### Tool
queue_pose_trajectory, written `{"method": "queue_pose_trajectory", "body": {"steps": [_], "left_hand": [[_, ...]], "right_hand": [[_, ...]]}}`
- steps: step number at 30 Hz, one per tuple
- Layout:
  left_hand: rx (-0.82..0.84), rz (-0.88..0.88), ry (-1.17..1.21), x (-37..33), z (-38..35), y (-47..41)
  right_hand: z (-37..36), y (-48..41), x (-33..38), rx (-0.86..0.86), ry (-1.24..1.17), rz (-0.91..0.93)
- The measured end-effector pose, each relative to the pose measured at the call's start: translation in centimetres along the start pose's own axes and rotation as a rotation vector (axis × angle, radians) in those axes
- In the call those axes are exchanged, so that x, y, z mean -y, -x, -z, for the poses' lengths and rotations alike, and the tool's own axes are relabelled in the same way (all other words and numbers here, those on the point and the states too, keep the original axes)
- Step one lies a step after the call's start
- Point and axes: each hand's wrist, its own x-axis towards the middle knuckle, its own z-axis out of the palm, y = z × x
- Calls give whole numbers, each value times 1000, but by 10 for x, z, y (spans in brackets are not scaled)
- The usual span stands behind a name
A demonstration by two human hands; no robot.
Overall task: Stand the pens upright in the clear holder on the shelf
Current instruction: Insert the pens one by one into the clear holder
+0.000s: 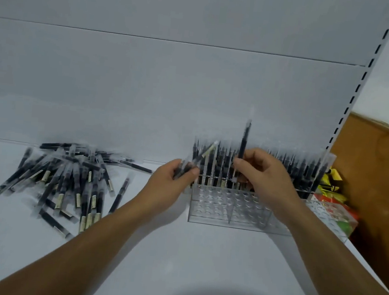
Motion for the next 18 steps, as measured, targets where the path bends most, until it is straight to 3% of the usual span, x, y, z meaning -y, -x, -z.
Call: {"method": "queue_pose_trajectory", "body": {"steps": [5, 18], "left_hand": [[-192, -60, 220, 10, 1, 6], [-161, -168, 241, 16, 5, 8]], "right_hand": [[-29, -9, 19, 79, 19, 80], [-43, -1, 9, 69, 296, 166]]}}
